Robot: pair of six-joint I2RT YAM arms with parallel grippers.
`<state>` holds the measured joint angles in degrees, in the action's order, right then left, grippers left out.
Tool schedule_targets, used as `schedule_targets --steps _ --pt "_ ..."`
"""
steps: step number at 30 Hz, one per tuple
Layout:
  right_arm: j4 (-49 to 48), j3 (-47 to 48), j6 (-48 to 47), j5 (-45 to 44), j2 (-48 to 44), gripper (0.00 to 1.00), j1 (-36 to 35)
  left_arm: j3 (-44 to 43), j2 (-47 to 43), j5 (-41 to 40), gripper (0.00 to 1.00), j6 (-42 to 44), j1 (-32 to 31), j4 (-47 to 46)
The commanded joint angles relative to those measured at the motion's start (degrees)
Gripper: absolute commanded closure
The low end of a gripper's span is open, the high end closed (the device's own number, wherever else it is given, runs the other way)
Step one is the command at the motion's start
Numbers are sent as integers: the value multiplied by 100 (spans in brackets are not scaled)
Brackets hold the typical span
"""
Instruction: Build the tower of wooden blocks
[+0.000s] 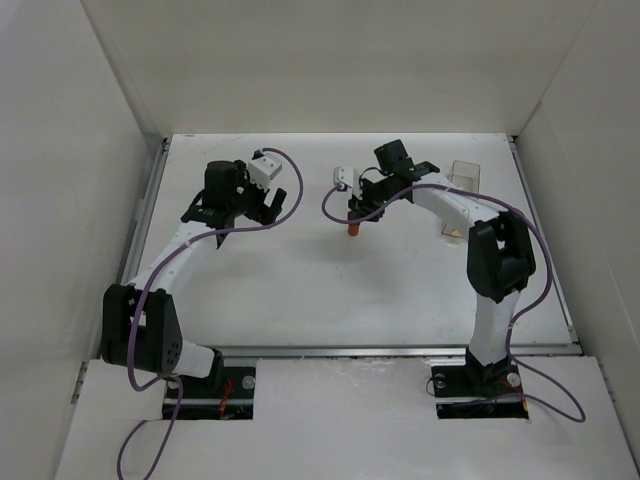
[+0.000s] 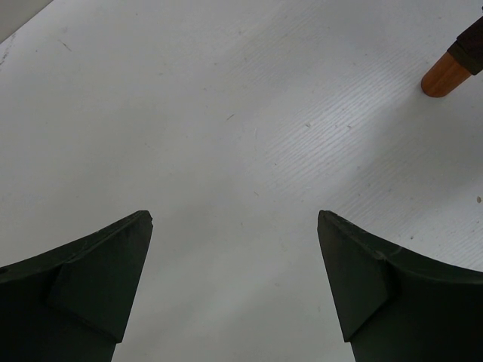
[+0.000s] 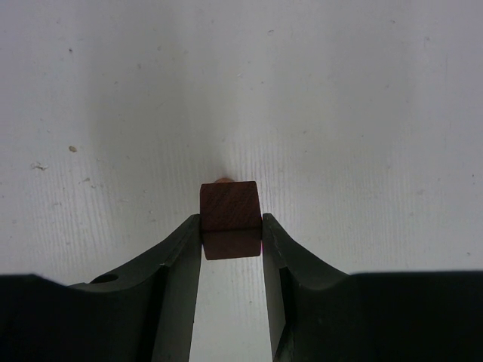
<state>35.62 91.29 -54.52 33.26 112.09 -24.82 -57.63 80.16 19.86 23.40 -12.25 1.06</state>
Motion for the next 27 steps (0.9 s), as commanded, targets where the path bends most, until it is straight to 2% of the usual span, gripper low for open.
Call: schedule_targets --steps 1,6,14,20,27 --pt "42 21 -111 181 -126 75 -14 23 -132 18 10 -19 30 -247" --pt "42 21 -111 181 -126 75 -14 23 -132 18 10 -19 30 -247" --pt "42 21 -111 181 -74 69 -14 23 -132 18 10 33 30 -247" --pt "-11 21 -111 181 -74 56 -14 23 -132 -35 10 33 30 -247" --pt "-11 21 -111 129 -74 48 -67 23 -132 -35 10 33 30 -299"
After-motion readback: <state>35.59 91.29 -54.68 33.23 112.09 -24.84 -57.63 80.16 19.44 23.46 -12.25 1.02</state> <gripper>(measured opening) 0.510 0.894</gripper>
